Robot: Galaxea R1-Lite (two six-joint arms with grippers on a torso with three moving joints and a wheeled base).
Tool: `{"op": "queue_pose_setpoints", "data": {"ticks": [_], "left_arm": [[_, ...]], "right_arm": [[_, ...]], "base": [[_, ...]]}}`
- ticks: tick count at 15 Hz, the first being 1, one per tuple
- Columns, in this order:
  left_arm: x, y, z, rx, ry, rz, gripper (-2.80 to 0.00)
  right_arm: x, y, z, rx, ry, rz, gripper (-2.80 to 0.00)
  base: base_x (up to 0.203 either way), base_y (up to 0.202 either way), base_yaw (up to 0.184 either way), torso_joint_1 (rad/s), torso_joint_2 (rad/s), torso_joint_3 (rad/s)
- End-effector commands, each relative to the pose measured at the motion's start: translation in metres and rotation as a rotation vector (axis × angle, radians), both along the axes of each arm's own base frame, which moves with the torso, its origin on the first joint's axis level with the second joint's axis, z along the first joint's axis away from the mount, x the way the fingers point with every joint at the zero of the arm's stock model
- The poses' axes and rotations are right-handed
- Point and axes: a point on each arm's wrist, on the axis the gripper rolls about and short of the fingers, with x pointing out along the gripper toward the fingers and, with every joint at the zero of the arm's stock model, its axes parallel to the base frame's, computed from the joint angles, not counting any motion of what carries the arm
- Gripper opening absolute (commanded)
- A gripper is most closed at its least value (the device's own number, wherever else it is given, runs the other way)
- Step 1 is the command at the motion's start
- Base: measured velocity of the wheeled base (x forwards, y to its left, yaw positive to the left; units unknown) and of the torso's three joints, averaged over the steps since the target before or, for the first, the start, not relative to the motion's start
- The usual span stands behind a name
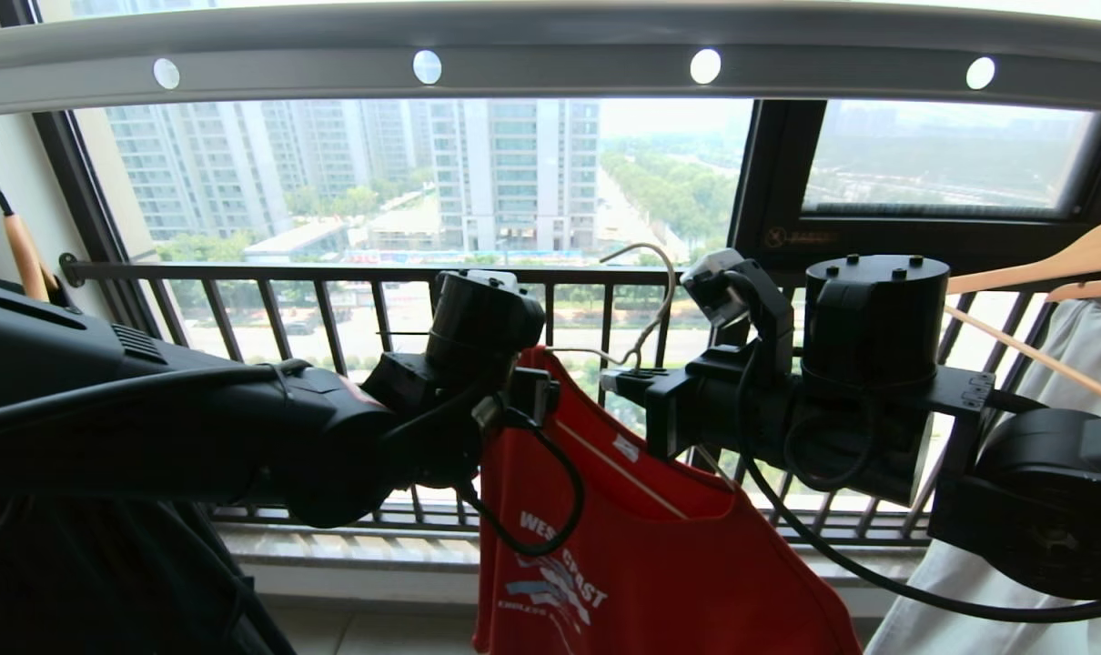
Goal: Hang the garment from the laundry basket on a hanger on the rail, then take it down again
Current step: Take the clothes off the clothes rack
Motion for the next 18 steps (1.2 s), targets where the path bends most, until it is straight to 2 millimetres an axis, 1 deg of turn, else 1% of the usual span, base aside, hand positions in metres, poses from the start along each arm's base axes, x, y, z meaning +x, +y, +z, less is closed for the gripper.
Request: {"op": "queue_pose_setpoints", "data": {"ticks": [1,2,3,8,12,14,18], "left_arm": [[0.002,-0.001,0.000,-0.013,-0.016,0.004,0.00],[0.003,-0.001,0.000,-0.017,-0.022,0.006,0.00],[0.002,-0.001,0.000,-0.017,-0.022,0.006,-2.80],[0.001,0.000,0.002,-0.021,-0.027,0.006,-2.80],[0.000,0.008,0.013,-0.024,-0.051,0.014,-2.80],[0.008,0.018,0.014,-0.021,-0.056,0.047,-2.80],[0.035,0.045,0.014,-0.011,-0.061,0.133,-2.80]], "right_arm": [[0.000,0.000,0.000,0.003,-0.003,0.001,-2.80],[0.000,0.000,0.000,0.002,-0.002,0.001,-2.80],[0.000,0.000,0.000,0.002,-0.002,0.001,-2.80],[0.001,0.001,-0.001,0.000,0.001,0.001,-2.80],[0.005,0.002,-0.007,-0.014,0.010,-0.008,-2.80],[0.008,-0.002,-0.009,-0.023,0.013,-0.020,-2.80],[0.015,-0.003,-0.015,-0.036,0.028,-0.034,-2.80]], "base": [[0.000,0.000,0.000,0.000,0.00,0.000],[0.000,0.000,0.000,0.000,0.00,0.000],[0.000,0.000,0.000,0.000,0.00,0.000],[0.000,0.000,0.000,0.000,0.00,0.000],[0.000,0.000,0.000,0.000,0.00,0.000],[0.000,0.000,0.000,0.000,0.00,0.000],[0.000,0.000,0.000,0.000,0.00,0.000]]}}
